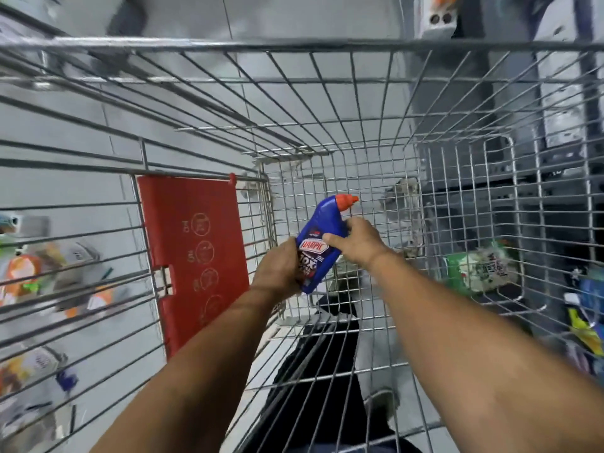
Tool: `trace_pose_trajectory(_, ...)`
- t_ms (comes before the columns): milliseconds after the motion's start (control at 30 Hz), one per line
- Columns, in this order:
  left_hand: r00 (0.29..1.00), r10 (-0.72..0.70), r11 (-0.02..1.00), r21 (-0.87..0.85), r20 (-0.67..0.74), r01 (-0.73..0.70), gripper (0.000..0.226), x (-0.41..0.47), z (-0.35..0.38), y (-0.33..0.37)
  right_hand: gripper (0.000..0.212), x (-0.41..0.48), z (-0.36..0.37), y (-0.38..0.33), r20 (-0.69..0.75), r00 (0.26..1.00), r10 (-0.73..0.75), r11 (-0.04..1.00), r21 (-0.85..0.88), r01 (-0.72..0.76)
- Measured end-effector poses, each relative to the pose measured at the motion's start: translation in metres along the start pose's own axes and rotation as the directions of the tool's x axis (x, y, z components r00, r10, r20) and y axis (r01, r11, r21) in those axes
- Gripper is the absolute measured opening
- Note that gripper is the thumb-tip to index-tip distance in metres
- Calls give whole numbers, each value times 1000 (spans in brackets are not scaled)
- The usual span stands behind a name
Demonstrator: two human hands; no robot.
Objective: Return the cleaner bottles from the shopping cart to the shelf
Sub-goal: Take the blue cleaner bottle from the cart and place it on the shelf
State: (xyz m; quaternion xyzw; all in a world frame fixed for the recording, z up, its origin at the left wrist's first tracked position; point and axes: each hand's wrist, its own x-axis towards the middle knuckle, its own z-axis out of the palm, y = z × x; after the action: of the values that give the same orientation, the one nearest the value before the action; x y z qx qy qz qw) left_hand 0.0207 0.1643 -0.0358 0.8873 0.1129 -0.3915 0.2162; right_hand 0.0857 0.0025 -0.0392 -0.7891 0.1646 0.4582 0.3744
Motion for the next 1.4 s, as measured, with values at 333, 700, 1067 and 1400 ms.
trace_pose_trajectory(333,877,438,886,-72,-197,-459,94,-62,-77,75,55,-105,-122,-38,-211,947,-242,958,102,268)
trace_pose_trajectory(700,374,804,471,112,-463,-875,108,-220,-150,209,32,-367,-220,-34,-706,514,-486,737,-15,676)
trace_pose_trajectory(1067,120,938,153,78,-325,-985,96,-297,-99,284,62,-489,-209,59,-912,283,-296,784,-62,618)
trace_pose_trajectory(1400,25,1000,26,-74,17,-997,79,-287,-22,421,51,-508,-222,140,-1000,9,11,940,14,341)
